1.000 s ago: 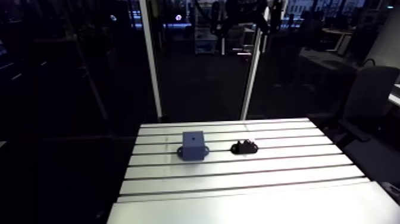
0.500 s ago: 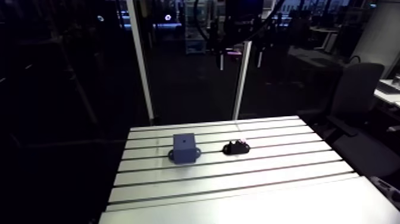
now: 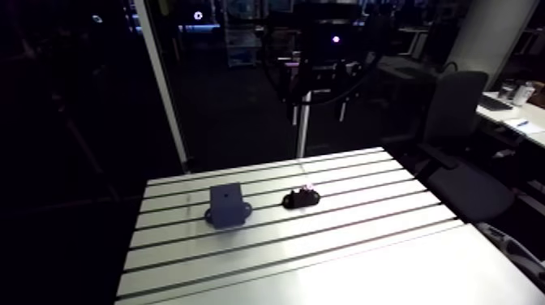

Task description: Pick up the M10 bolt and insert it into the hole until fully seated.

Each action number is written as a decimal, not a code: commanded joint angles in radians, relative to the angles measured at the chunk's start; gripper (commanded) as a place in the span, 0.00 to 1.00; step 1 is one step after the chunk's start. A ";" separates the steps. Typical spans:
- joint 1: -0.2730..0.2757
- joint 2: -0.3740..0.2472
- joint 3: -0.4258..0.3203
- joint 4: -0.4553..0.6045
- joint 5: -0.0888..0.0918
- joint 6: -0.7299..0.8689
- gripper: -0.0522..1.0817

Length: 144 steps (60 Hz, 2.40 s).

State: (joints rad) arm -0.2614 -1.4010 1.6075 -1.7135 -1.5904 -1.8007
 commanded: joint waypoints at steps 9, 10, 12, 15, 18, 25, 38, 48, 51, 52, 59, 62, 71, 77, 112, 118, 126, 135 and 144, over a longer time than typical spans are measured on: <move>-0.035 0.051 0.064 -0.111 0.007 -0.043 0.06; -0.035 0.051 0.064 -0.111 0.007 -0.043 0.06; -0.035 0.056 0.060 -0.111 0.004 -0.042 0.06; -0.033 0.075 0.051 -0.102 0.006 -0.042 0.06; -0.033 0.084 0.047 -0.097 0.005 -0.038 0.06; -0.033 0.114 0.042 -0.081 -0.010 -0.026 0.06; -0.033 0.157 0.029 -0.078 -0.012 -0.014 0.06; -0.033 0.174 0.028 -0.074 -0.026 0.002 0.06; -0.032 0.177 0.031 -0.077 -0.027 0.011 0.06; -0.032 0.177 0.031 -0.077 -0.027 0.011 0.06; -0.028 0.186 0.039 -0.088 -0.029 0.045 0.09; -0.026 0.193 0.042 -0.090 -0.029 0.057 0.11; -0.024 0.205 0.045 -0.103 -0.027 0.067 0.23; -0.021 0.217 0.045 -0.114 -0.027 0.067 0.28; -0.012 0.281 0.051 -0.168 -0.012 0.047 0.40; -0.010 0.282 0.054 -0.168 -0.010 0.041 0.40; -0.006 0.282 0.059 -0.168 -0.010 0.027 0.41; -0.006 0.282 0.059 -0.168 -0.012 -0.001 0.41; -0.006 0.282 0.059 -0.170 -0.016 -0.025 0.41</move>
State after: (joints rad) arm -0.2680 -1.1191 1.6657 -1.8820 -1.6024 -1.7934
